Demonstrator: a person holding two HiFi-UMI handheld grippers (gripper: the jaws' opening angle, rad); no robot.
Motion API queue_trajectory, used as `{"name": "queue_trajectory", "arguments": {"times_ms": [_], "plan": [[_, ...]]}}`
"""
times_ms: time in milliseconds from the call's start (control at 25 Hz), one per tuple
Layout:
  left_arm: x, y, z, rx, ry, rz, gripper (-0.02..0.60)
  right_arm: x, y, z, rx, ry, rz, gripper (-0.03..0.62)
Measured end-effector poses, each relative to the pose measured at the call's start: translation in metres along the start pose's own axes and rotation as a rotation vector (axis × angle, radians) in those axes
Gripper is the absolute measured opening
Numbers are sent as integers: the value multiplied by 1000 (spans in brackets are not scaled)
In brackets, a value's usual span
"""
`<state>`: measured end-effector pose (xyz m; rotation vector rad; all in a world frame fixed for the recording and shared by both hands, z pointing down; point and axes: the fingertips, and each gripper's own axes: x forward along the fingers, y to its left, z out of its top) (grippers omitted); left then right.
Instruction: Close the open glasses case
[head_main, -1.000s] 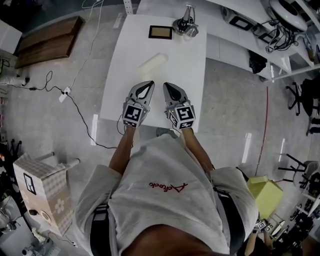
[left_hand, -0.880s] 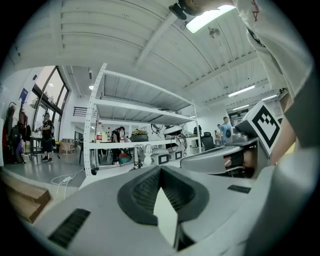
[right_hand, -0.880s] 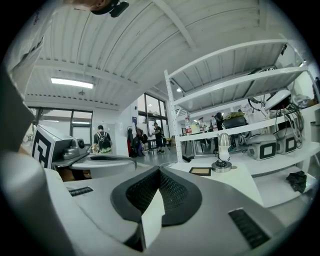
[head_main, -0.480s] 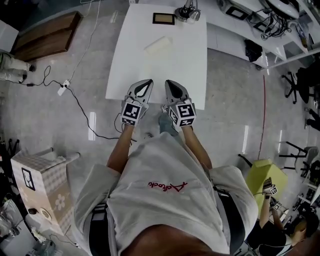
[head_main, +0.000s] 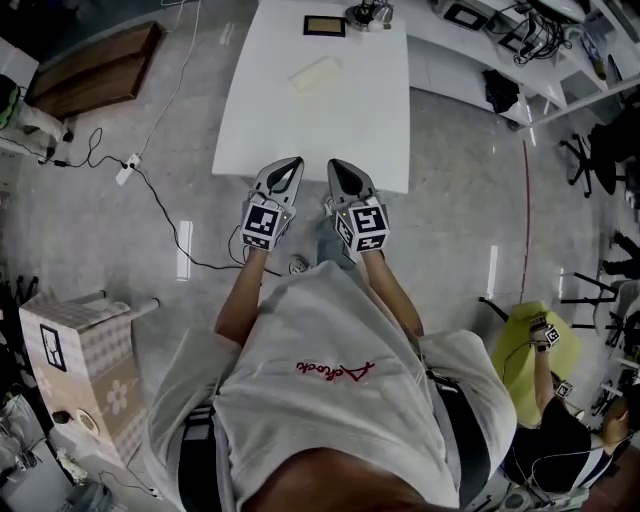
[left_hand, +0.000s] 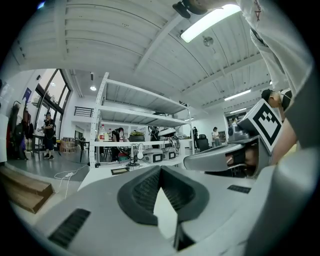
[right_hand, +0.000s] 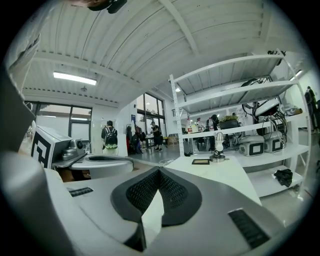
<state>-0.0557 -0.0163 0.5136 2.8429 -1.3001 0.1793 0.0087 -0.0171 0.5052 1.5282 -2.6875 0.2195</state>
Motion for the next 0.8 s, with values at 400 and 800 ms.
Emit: {"name": "queue_trajectory", "arguments": {"times_ms": [400,800], "plan": [[-10,-21,7,-9,-26,3,23,-26,10,3,-17,-14,3,18],[-14,-31,13,0,-40,10,23,-31,19,9,-69,-23,32,18]]}}
